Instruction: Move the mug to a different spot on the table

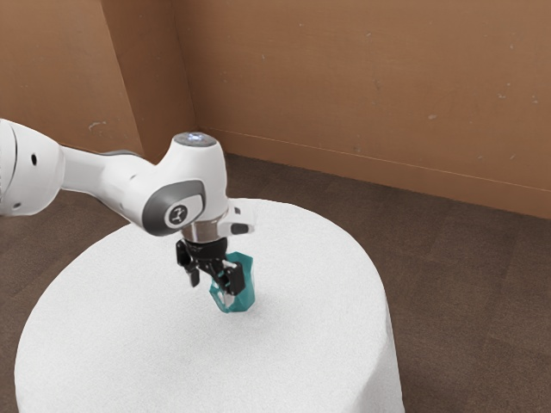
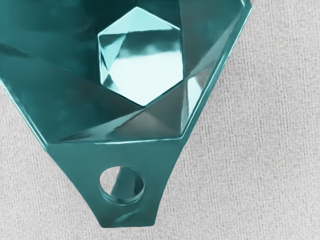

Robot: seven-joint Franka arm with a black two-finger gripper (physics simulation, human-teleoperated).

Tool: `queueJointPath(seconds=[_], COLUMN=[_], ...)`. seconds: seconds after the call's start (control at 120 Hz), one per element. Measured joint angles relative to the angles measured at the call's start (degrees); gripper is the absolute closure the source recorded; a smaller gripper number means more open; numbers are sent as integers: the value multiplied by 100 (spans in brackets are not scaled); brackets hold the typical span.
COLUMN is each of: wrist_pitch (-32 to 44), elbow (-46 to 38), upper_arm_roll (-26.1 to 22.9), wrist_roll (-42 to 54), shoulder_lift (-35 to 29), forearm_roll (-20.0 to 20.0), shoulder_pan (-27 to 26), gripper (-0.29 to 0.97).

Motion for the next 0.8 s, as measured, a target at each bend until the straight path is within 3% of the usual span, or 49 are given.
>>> queueJointPath(seconds=[0.8], wrist_pitch=[640], elbow=[83], upper_arm_roll=[56], wrist_roll=[547], shoulder_lift=[472], forearm_roll=[16], shoulder_pan=[214], gripper=[2])
